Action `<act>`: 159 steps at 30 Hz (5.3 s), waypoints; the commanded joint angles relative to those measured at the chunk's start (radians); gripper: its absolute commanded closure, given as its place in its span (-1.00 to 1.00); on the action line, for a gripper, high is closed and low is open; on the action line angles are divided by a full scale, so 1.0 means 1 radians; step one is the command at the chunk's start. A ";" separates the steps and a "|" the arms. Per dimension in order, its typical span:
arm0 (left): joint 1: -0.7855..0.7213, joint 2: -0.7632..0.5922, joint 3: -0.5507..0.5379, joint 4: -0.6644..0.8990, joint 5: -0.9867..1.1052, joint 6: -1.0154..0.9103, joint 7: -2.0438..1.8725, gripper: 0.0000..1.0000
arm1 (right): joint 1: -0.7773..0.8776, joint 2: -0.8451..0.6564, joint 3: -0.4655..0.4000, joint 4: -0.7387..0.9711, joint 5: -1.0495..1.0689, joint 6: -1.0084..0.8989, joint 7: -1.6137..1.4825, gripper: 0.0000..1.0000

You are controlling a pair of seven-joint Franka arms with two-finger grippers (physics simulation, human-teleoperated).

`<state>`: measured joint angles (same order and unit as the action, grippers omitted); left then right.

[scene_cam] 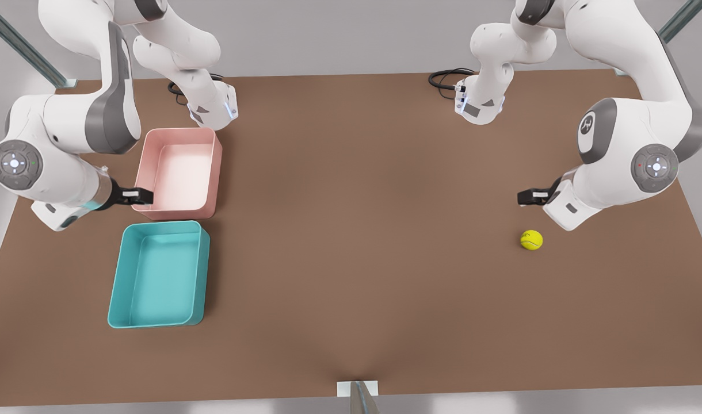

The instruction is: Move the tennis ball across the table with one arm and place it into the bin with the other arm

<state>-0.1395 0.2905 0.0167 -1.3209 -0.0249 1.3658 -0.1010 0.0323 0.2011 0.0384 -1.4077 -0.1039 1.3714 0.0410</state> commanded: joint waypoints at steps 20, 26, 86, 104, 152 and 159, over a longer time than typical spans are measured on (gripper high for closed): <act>0.198 0.183 0.147 -0.512 0.006 0.977 2.259 0.57 | 0.006 0.060 -0.017 0.038 0.064 0.040 0.025 -1.00; 0.221 0.196 0.150 -0.552 0.005 0.877 2.427 0.57 | 0.047 0.046 -0.015 0.049 0.055 0.029 0.023 -1.00; 0.005 0.073 0.163 0.034 -0.086 -0.183 -0.019 -1.00 | 0.311 0.248 -0.015 -0.533 0.131 1.045 0.231 -1.00; 0.006 0.088 0.163 0.034 -0.086 -0.186 -0.022 -1.00 | 0.284 0.242 -0.060 -0.654 0.096 1.078 0.226 -1.00; 0.000 0.113 0.160 0.051 -0.084 -0.211 -0.022 -1.00 | 0.044 0.233 -0.055 -0.412 0.099 0.960 -0.292 -0.53; -0.002 0.113 0.158 0.051 -0.082 -0.208 -0.020 -1.00 | 0.000 0.271 -0.058 -0.422 0.098 0.945 -0.283 -1.00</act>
<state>-0.1408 0.4047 0.1750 -1.2709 -0.1085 1.1591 -0.1148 0.0309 0.4719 -0.0197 -1.8302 -0.0069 2.3428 -0.0461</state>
